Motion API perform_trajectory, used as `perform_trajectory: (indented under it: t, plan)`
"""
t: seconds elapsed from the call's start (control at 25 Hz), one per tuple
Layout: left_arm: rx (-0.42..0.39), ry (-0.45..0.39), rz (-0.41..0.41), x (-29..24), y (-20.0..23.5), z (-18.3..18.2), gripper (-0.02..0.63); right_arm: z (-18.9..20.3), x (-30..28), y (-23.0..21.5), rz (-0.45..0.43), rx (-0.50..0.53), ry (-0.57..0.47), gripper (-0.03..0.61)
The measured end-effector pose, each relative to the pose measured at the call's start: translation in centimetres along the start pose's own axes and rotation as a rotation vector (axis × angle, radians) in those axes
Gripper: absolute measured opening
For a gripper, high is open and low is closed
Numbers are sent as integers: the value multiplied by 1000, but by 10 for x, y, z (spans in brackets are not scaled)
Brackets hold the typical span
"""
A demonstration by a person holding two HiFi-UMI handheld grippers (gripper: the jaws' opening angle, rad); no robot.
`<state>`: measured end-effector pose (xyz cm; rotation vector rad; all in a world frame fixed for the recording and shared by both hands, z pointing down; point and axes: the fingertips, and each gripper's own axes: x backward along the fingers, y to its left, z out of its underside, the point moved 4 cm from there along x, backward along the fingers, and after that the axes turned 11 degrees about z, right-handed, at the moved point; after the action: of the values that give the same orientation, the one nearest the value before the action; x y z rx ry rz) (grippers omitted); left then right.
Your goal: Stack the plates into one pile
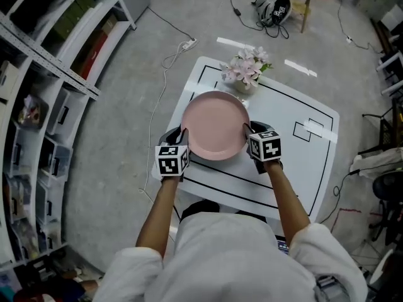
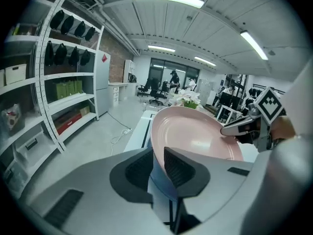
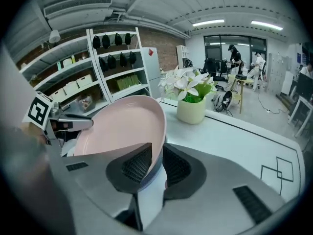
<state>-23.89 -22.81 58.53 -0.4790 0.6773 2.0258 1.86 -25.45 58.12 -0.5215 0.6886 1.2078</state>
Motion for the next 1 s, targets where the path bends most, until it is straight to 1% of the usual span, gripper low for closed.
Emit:
perform_trajectory:
  t: [0.24,0.4,0.48,0.52,0.6,0.68,0.76,0.84,0.92,1.0]
  plan:
    - [-20,42,17,-13,21,7,84,11,-26,17,88,128,94,96]
    - [-36,92,37,-19,17,18,84,20,-26,15,118,124,109,109]
    - [-41,111,36,-21,16,24,85,22,-26,13,118,128,109,129]
    - [-39,110,22,-21,17,25,94,23,-25,12,111,136,112,147]
    - [-41,86,-20,-15,18,22,104,24,-21,11,87,153,118,202]
    - [-54,51,-57,-6,14,15,104,20,-10,5,78,162,97,212]
    - [-70,13,-73,5,7,4,103,11,9,-3,84,161,48,195]
    - [-71,-33,-76,18,-2,-12,103,0,32,-14,86,161,-11,155]
    - [-87,-97,-76,30,-14,-38,98,-16,55,-29,96,176,-73,125]
    - [-138,-163,-57,38,-33,-70,66,-35,81,-48,118,185,-149,76]
